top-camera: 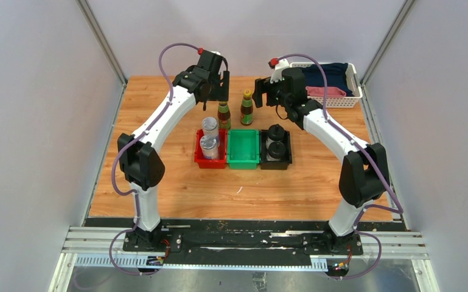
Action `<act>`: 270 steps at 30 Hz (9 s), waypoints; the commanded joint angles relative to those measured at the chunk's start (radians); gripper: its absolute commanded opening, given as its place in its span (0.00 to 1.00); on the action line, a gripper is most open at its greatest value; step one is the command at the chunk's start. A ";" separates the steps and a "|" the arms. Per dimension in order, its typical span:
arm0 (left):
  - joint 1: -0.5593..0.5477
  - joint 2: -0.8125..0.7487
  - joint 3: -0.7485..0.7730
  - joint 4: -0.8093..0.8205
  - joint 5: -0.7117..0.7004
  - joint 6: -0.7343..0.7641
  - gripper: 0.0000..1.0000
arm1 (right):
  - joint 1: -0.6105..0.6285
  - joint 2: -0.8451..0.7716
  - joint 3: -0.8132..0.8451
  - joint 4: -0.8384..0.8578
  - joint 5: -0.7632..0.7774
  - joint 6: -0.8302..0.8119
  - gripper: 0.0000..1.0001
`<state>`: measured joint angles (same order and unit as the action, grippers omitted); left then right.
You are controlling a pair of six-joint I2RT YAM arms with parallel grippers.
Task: Organize the condiment bottles
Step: Pick up the bottle from the center of the board, then place the bottle in the storage box.
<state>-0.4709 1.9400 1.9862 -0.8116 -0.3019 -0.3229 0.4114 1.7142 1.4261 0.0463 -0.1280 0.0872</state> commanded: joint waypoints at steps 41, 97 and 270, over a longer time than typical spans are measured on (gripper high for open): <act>-0.008 0.123 0.077 0.022 0.146 0.045 0.74 | -0.035 -0.003 0.005 -0.007 0.049 0.013 0.88; -0.021 0.158 0.077 0.022 0.112 0.061 0.52 | -0.064 -0.028 -0.035 0.023 0.053 0.033 0.88; -0.164 0.051 0.267 0.031 0.062 0.117 0.00 | -0.085 -0.042 -0.042 0.024 0.066 0.034 0.88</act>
<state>-0.6186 2.0819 2.2234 -0.8394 -0.2203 -0.2195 0.3435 1.7008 1.3972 0.0578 -0.0772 0.1131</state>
